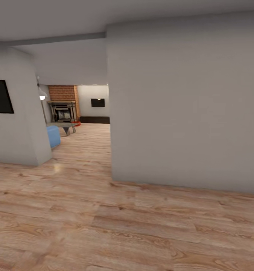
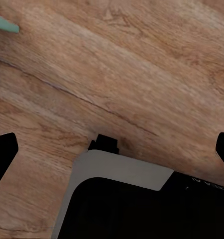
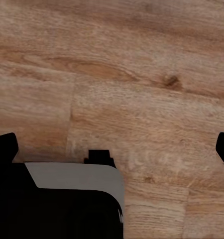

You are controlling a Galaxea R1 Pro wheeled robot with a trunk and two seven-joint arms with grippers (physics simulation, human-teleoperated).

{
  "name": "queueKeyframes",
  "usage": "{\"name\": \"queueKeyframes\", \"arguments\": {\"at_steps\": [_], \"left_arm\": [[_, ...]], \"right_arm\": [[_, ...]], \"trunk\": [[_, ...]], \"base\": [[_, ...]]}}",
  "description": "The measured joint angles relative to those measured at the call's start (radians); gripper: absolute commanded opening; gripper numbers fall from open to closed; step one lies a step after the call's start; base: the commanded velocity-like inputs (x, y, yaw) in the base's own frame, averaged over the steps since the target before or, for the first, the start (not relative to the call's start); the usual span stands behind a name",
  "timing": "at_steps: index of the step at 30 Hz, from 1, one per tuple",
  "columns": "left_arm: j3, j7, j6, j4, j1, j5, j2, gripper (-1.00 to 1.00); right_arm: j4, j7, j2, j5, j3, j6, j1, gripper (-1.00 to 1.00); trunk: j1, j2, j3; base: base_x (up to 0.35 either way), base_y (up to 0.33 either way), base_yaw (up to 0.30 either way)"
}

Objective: Move the two storage containers from the living room to the garage. In the garage, place one container on the floor and stack the other container on top of it (either order is fine).

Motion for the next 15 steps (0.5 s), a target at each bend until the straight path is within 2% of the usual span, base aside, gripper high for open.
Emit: {"name": "queueKeyframes", "arguments": {"at_steps": [5,15], "left_arm": [[0.000,0.000,0.000,0.000,0.000,0.000,0.000,1.00],[0.001,0.000,0.000,0.000,0.000,0.001,0.000,1.00]], "right_arm": [[0.000,0.005,0.000,0.005,0.003,0.000,0.000,1.00],[0.000,0.011,-0.001,0.019,0.010,0.002,0.000,1.00]], "trunk": [[0.000,0.000,0.000],[0.000,0.000,0.000]], "base": [[0.330,0.000,0.067],[0.330,0.000,0.005]]}}
